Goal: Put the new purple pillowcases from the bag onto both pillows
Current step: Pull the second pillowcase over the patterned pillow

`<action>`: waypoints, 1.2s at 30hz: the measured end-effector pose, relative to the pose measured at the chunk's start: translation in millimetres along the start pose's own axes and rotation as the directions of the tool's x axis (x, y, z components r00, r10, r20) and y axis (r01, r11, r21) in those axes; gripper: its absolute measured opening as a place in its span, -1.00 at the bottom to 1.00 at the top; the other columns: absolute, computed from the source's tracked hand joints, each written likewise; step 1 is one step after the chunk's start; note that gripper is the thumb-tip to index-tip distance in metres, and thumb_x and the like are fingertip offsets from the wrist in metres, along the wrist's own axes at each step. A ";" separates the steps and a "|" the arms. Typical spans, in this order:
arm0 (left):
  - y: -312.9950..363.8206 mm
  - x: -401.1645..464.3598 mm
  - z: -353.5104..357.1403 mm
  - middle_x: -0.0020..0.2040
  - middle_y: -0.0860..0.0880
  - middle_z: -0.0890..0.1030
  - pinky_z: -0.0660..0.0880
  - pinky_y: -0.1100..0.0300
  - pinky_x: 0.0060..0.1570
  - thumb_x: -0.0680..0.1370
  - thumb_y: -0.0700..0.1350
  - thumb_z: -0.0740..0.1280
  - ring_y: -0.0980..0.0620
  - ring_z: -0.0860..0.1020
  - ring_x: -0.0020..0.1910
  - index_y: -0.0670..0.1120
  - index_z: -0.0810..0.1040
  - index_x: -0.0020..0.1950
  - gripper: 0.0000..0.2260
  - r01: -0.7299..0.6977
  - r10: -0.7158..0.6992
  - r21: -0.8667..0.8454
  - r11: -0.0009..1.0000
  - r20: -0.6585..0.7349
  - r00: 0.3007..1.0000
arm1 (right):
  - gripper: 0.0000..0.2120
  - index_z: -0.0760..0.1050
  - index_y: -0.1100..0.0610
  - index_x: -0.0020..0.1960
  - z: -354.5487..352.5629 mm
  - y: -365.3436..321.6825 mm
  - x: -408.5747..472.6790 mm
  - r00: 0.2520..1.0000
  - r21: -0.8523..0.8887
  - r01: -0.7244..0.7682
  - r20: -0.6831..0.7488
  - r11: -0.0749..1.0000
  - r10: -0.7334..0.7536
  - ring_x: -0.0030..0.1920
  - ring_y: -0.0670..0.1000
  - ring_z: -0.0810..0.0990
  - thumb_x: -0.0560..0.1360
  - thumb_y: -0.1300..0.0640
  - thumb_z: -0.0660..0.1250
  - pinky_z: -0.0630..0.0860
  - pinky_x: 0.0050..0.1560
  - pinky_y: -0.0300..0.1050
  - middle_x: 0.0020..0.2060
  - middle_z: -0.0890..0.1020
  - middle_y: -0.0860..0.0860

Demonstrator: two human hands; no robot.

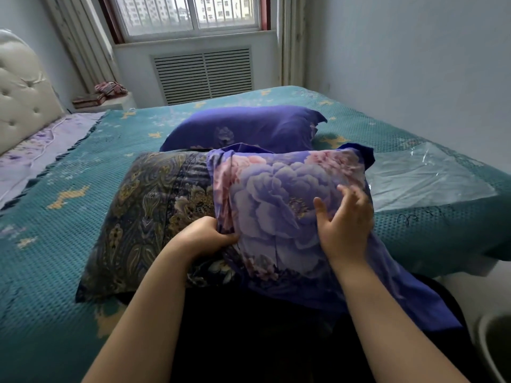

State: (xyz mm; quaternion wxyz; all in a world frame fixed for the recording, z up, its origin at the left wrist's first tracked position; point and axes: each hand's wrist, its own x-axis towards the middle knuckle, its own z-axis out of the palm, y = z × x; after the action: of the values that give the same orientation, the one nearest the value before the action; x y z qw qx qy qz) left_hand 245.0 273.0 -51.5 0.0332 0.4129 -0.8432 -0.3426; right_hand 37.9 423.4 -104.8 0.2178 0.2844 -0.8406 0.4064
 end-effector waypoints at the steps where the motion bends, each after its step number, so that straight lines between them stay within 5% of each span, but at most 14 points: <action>1: -0.5 1.5 2.3 -0.18 -0.07 0.68 0.57 0.10 -0.12 0.44 0.07 0.41 0.00 0.63 -0.20 -0.10 0.63 -0.16 -0.77 0.026 -0.025 0.027 0.999 -0.010 1.000 | -0.53 0.47 0.18 0.10 -3.6 -3.4 -11.3 0.998 0.000 0.042 -0.044 0.999 -0.042 0.11 0.28 0.50 0.49 -0.21 0.20 0.41 0.08 0.14 0.07 0.52 0.22; 4: 3.7 0.8 3.6 -0.26 -0.04 0.65 0.54 0.18 -0.25 0.49 0.04 0.37 0.04 0.60 -0.30 -0.10 0.61 -0.16 -0.79 0.034 -0.034 0.011 0.999 -0.011 0.999 | -0.58 0.46 0.12 -0.06 -9.1 -12.9 -43.1 0.988 -0.008 0.146 -0.044 0.989 -0.146 -0.08 0.19 0.52 0.46 -0.25 0.24 0.39 -0.10 0.05 -0.13 0.53 0.10; 6: 3.0 0.4 5.0 -0.37 0.04 0.62 0.50 0.25 -0.37 0.52 -0.02 0.35 0.14 0.55 -0.43 -0.08 0.60 -0.17 -0.85 0.025 -0.031 -0.198 0.980 -0.031 0.999 | -0.48 0.46 0.14 -0.04 -11.9 -14.1 -60.7 0.986 -0.086 0.161 0.058 0.983 -0.157 -0.09 0.17 0.51 0.36 -0.33 0.30 0.42 -0.13 0.04 -0.12 0.53 0.10; 10: -6.5 1.5 11.4 -0.41 0.00 0.59 0.50 0.24 -0.47 0.58 -0.07 0.28 0.10 0.53 -0.54 -0.09 0.53 -0.07 -0.88 0.065 -0.125 -0.561 0.825 -0.068 0.990 | -0.40 0.47 0.19 -0.06 -19.0 -6.8 -78.1 0.967 -0.268 0.133 0.245 0.954 -0.066 -0.18 0.22 0.57 0.12 -0.17 0.57 0.51 -0.28 0.03 -0.15 0.54 0.16; 14: -3.4 2.1 23.1 -0.30 -0.05 0.65 0.54 0.12 -0.34 0.53 0.10 0.32 0.06 0.57 -0.44 -0.11 0.58 -0.20 -0.71 0.025 -0.092 -0.318 0.948 -0.198 0.976 | -0.61 0.47 0.18 -0.20 -15.9 8.3 -83.8 0.957 -0.289 0.113 0.289 0.951 -0.026 -0.26 0.21 0.58 0.18 0.04 0.60 0.51 -0.37 -0.01 -0.27 0.55 0.15; 19: 9.8 -4.9 43.7 -0.08 0.06 0.67 0.55 0.13 -0.03 0.42 0.22 0.39 0.08 0.61 -0.08 -0.07 0.61 -0.01 -0.62 -0.128 0.124 -0.018 0.992 -0.145 0.982 | -0.80 0.49 0.21 -0.10 -19.6 4.9 -78.4 0.939 -0.102 -0.054 0.335 0.993 0.085 -0.03 0.22 0.54 0.46 0.08 0.40 0.45 -0.14 0.02 -0.11 0.57 0.17; 24: 15.4 -3.0 66.4 0.02 0.05 0.66 0.54 0.07 0.12 0.23 0.44 0.33 0.12 0.61 0.01 -0.05 0.54 0.11 -0.31 -0.182 0.192 -0.353 0.918 -0.007 0.981 | -0.86 0.48 0.13 -0.22 -25.8 -29.6 -72.9 0.906 0.386 -0.329 0.386 0.862 0.173 -0.27 0.01 0.50 0.48 0.15 0.39 0.40 -0.18 -0.10 -0.31 0.57 0.03; 27: 20.3 1.2 76.6 -0.03 -0.04 0.66 0.55 0.25 -0.06 0.42 0.27 0.35 0.12 0.60 -0.09 -0.12 0.55 0.07 -0.51 -0.150 0.142 -0.620 0.770 -0.063 0.988 | -0.85 0.49 0.10 -0.25 -13.7 -59.1 -74.3 0.847 0.537 -0.394 0.528 0.746 0.068 -0.33 -0.08 0.50 0.49 0.17 0.38 0.47 -0.19 -0.04 -0.36 0.58 -0.02; 30: 19.5 18.3 80.0 -0.06 -0.17 0.67 0.58 0.09 -0.07 0.46 -0.07 0.45 -0.06 0.64 -0.09 -0.24 0.57 0.10 -0.69 -0.093 0.006 -0.803 0.589 -0.110 0.994 | -0.86 0.44 0.08 -0.21 2.6 -60.2 -53.8 0.901 0.577 -0.272 0.433 0.770 -0.006 -0.28 -0.04 0.49 0.49 0.15 0.36 0.44 -0.13 -0.09 -0.32 0.56 0.00; 34: 35.2 39.6 82.3 -0.16 -0.06 0.65 0.52 0.10 -0.09 0.45 -0.14 0.42 -0.01 0.60 -0.17 -0.18 0.57 -0.07 -0.86 -0.169 -0.110 -0.561 0.810 -0.429 0.897 | -0.90 0.48 0.16 -0.17 11.1 -42.5 -30.9 0.960 0.527 -0.115 0.278 0.842 -0.042 -0.20 0.05 0.52 0.45 0.18 0.38 0.41 -0.06 -0.10 -0.25 0.54 0.03; 36: 49.9 45.4 80.1 -0.23 -0.02 0.57 0.42 0.16 -0.17 0.48 -0.16 0.37 0.00 0.52 -0.21 -0.14 0.50 -0.09 -0.91 -0.214 -0.137 -0.535 0.817 -0.541 0.830 | -0.87 0.51 0.21 -0.09 9.0 -33.3 -32.3 0.975 0.464 -0.071 0.220 0.883 -0.037 -0.12 0.09 0.56 0.43 0.21 0.43 0.47 0.01 -0.03 -0.17 0.58 0.07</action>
State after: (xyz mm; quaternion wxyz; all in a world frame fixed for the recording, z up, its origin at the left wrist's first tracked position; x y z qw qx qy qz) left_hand 154.4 305.6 -92.7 0.4073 0.4463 -0.6612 -0.4447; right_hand 82.5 408.9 -110.6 0.0436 0.3649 -0.7387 0.5651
